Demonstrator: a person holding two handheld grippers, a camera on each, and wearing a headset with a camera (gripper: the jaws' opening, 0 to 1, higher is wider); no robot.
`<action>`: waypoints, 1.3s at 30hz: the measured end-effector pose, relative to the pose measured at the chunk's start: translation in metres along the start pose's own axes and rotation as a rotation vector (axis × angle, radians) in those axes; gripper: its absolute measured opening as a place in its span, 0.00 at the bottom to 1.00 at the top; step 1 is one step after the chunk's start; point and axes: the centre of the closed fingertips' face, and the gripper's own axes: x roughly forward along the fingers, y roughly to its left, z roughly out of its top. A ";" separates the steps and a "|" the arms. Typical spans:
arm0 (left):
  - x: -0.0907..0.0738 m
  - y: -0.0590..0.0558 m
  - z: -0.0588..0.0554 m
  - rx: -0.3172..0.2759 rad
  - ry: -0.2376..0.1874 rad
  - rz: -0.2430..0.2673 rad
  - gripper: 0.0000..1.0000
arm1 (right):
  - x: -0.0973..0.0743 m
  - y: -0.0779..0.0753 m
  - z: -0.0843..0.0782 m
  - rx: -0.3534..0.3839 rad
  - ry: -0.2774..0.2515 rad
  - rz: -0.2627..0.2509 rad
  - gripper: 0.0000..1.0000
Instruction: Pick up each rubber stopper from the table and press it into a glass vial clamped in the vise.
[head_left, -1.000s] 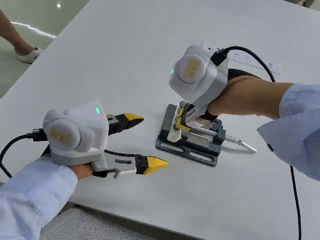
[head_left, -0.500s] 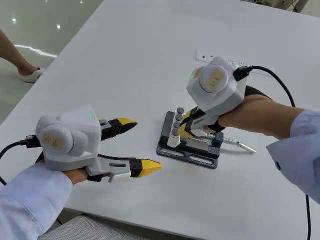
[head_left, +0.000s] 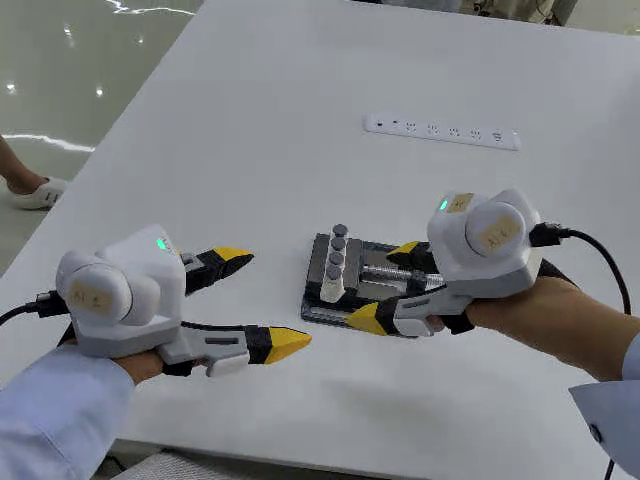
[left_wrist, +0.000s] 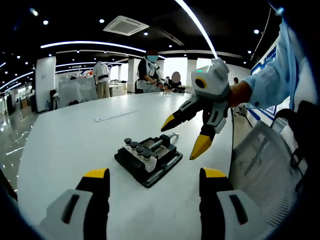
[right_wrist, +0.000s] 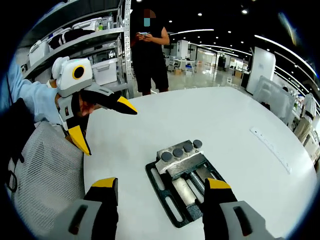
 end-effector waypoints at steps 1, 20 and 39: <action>0.000 0.001 0.000 0.003 0.002 0.005 0.72 | -0.002 0.000 0.001 0.003 -0.019 -0.007 0.71; -0.008 -0.003 -0.005 0.022 0.030 0.040 0.85 | -0.050 0.004 -0.030 0.139 -0.150 -0.113 0.99; -0.023 0.001 0.001 -0.001 0.008 0.079 0.89 | -0.083 0.010 -0.044 0.147 -0.157 -0.134 0.99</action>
